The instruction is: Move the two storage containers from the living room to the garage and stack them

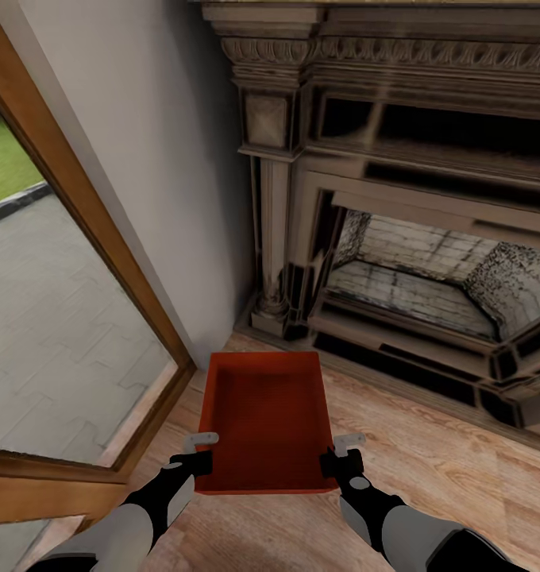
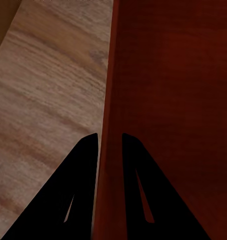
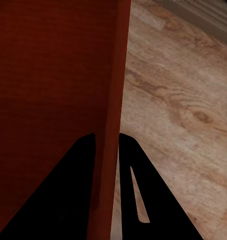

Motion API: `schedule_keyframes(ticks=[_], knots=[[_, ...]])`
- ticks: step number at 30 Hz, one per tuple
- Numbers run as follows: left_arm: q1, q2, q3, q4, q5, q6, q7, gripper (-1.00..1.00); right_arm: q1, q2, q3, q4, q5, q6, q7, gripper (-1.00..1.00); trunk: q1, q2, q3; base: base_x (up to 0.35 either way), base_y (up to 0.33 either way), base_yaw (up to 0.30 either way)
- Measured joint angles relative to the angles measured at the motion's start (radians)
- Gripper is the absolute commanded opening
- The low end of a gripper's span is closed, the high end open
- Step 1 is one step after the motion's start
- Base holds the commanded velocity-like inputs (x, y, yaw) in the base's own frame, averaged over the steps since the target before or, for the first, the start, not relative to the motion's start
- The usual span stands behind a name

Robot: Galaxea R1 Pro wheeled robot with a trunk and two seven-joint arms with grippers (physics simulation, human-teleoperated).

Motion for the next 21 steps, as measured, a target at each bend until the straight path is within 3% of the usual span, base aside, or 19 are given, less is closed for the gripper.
schedule_keyframes(ticks=[21], knots=[[0.000, 0.003, 0.005, 0.004, -0.005, -0.009, -0.009, -1.00, 0.000, 0.002, 0.009, 0.001, -0.010, -0.006, -0.002, -1.00, -0.081, 0.147, 0.066, 0.000, 0.000, 0.000]])
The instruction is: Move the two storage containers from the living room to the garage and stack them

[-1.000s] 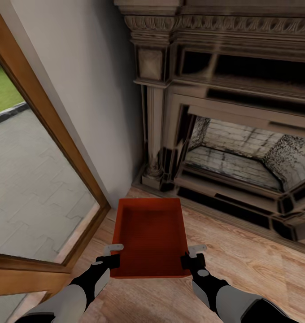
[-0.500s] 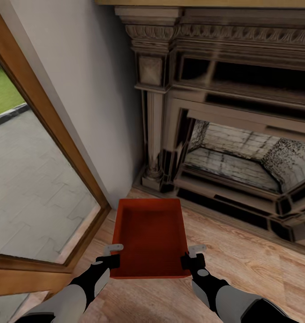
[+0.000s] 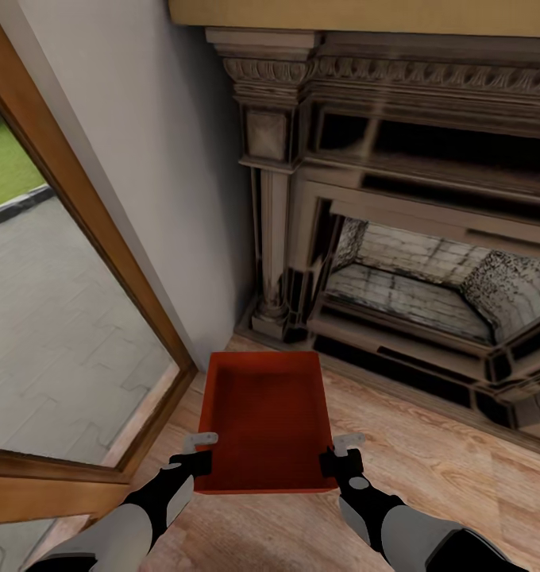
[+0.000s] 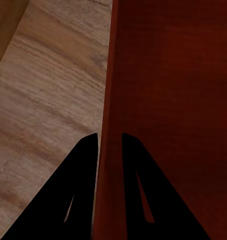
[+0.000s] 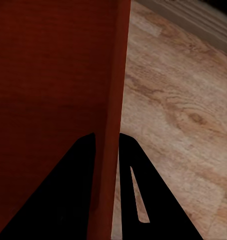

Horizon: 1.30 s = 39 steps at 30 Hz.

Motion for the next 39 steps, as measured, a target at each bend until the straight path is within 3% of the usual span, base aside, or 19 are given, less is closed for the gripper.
schedule_keyframes(ticks=[39], knots=[[0.000, 0.001, -0.004, 0.001, 0.001, 0.000, -0.001, -1.00, 0.004, 0.000, -0.002, 0.002, -0.002, -0.005, 0.001, -1.00, -0.150, 0.273, 0.122, 0.000, 0.000, 0.000]])
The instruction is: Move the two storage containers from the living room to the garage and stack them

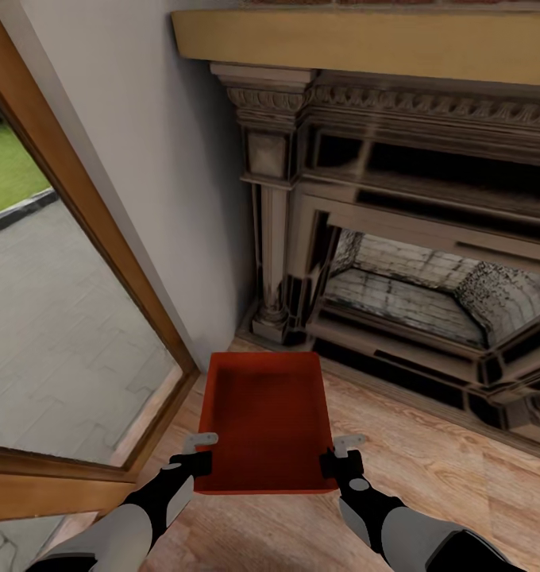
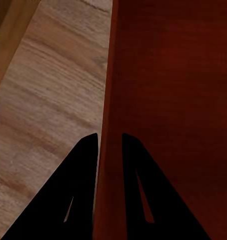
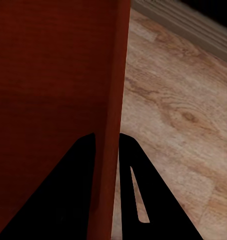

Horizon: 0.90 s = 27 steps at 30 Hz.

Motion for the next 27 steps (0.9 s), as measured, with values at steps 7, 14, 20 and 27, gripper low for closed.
schedule_keyframes(ticks=[7, 14, 20, 27], knots=[[0.000, 0.000, -0.001, -0.001, 0.000, 0.002, 0.001, -1.00, 0.000, 0.000, -0.001, 0.000, 0.000, 0.000, 0.000, -1.00, -0.015, 0.028, 0.013, 0.000, 0.000, 0.000], [0.000, 0.000, -0.002, -0.004, 0.000, 0.005, 0.001, -1.00, 0.000, 0.000, -0.002, 0.000, 0.000, 0.000, 0.000, -1.00, -0.015, 0.028, 0.013, 0.000, 0.000, 0.000], [0.000, 0.000, -0.002, -0.001, 0.002, 0.002, 0.000, -1.00, 0.000, 0.000, -0.001, 0.000, -0.001, 0.000, 0.001, -1.00, -0.015, 0.028, 0.013, -0.108, 0.000, 0.000], [0.000, 0.000, -0.004, 0.000, 0.004, 0.000, 0.002, -1.00, 0.000, 0.000, 0.002, 0.000, -0.003, -0.001, 0.000, -1.00, -0.015, 0.028, 0.013, -0.318, 0.000, 0.000]])
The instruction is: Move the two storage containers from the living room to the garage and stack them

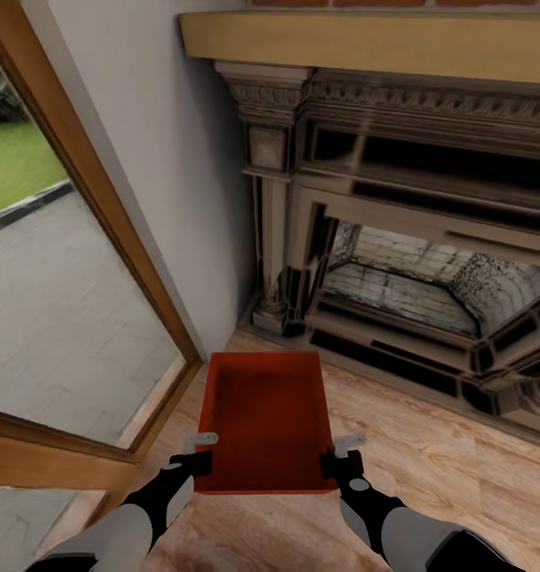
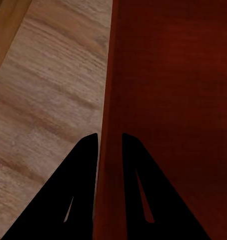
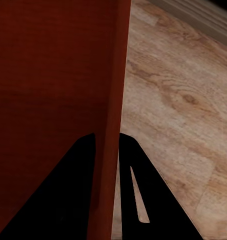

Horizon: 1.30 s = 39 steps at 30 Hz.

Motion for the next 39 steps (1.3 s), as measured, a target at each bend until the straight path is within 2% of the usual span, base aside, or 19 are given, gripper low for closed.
schedule_keyframes(ticks=[9, 21, 39], knots=[[0.000, 0.000, 0.000, 0.001, 0.000, 0.000, 0.000, -1.00, 0.000, 0.000, 0.000, 0.000, 0.000, 0.000, 0.000, -1.00, 0.000, 0.000, 0.000, -0.272, 0.000, 0.000], [0.000, 0.000, -0.001, 0.001, -0.001, 0.004, 0.001, -1.00, 0.003, 0.000, -0.002, 0.001, -0.002, 0.001, 0.002, -1.00, -0.001, 0.000, 0.001, -0.011, 0.000, 0.000], [0.000, 0.000, -0.003, 0.001, -0.001, 0.007, 0.002, -1.00, 0.004, 0.000, -0.009, 0.001, 0.004, 0.003, 0.001, -1.00, -0.001, 0.000, 0.027, 0.000, 0.000, 0.000]])
